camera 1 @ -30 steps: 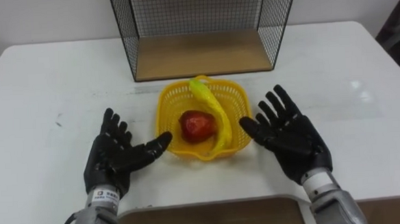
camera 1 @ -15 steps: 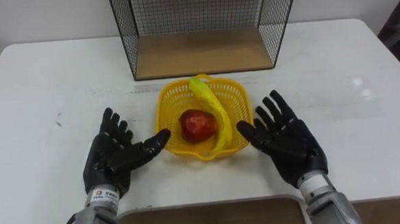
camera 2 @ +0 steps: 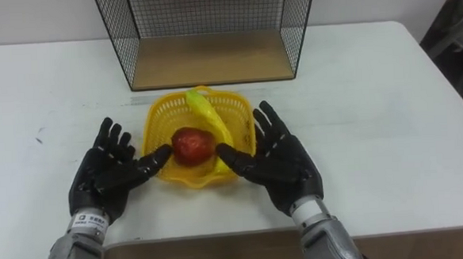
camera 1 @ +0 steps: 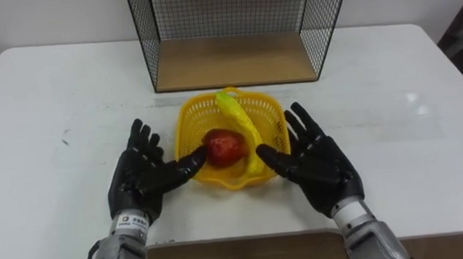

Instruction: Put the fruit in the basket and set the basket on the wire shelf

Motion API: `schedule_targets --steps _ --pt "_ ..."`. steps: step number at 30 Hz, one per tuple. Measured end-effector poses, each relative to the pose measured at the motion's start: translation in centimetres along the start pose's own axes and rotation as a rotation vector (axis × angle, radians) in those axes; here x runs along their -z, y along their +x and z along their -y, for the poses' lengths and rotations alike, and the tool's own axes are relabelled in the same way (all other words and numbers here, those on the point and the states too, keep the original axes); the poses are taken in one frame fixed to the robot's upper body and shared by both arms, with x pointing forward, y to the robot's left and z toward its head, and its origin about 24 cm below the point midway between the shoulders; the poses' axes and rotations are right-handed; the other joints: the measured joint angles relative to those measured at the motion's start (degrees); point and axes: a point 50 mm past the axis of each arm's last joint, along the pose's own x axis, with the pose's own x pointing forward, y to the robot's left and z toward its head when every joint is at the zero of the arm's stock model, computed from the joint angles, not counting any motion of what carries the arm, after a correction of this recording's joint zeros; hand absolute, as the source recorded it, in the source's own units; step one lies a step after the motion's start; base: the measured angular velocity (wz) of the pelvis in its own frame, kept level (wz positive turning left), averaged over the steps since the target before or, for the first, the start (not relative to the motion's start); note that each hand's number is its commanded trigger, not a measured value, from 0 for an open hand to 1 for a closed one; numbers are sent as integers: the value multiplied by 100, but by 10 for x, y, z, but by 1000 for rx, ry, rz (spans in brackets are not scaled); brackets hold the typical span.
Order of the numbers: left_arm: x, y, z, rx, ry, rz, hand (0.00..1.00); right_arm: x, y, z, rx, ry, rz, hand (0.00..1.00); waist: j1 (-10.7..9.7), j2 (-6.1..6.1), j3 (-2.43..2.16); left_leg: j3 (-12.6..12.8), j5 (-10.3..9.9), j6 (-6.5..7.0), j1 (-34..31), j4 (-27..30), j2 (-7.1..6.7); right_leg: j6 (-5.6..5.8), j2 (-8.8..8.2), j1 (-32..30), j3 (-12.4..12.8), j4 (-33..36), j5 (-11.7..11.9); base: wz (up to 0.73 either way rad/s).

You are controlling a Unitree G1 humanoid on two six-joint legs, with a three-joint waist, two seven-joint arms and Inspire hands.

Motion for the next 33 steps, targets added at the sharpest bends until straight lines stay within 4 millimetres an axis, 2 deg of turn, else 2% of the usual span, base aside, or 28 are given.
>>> schedule_targets --steps 8,19,26,33 --pt "4 -1 9 58 3 -23 0 5 3 2 3 -6 -27 0 -163 2 1 -2 0 0 -13 1 0 0 0 -15 8 -3 0 0" --pt "2 -1 18 113 -2 -15 0 6 7 1 5 -2 -24 0 -233 -33 5 4 0 0 -30 0 4 -1 -1 -15 13 21 1 0" --pt "2 -2 19 120 0 -17 0 8 7 -1 17 -5 -22 0 -267 -78 27 51 0 1 -28 12 8 -1 0 -50 69 88 1 -4" --pt "3 -2 22 131 -2 -18 0 6 8 -1 25 -10 -8 0 -265 -59 13 51 1 1 -60 11 8 0 2 -93 76 90 0 0"
